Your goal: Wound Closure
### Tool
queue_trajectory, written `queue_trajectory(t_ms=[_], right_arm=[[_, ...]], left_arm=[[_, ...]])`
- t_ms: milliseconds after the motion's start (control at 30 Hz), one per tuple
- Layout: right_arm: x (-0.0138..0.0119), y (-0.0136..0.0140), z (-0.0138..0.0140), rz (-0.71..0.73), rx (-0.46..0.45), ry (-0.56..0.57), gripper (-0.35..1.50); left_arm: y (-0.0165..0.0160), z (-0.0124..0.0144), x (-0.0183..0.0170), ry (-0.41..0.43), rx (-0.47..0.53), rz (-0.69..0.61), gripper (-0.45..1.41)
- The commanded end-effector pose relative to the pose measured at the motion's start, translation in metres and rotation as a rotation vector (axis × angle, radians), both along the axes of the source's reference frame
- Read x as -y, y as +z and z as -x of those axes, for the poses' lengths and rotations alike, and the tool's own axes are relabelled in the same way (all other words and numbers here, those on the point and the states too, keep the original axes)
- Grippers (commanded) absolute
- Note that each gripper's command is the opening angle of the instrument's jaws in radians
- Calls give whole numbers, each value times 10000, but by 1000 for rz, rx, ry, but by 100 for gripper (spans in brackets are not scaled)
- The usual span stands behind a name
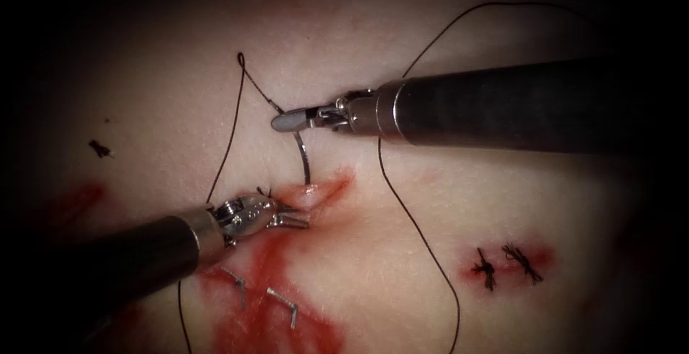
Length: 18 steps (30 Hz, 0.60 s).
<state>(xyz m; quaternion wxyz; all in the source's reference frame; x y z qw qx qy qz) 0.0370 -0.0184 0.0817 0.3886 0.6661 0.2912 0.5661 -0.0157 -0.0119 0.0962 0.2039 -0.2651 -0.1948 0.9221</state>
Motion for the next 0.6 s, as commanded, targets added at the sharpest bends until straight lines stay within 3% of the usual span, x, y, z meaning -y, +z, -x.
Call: queue_trajectory(t_ms=[33,600], right_arm=[[9,1,-1,-2,-5,-9,-35],[42,-12,21,-71,-43,-37,-35]], left_arm=[[7,5,1,0,1,-1,22],[5,5,-1,6,4,0,22]])
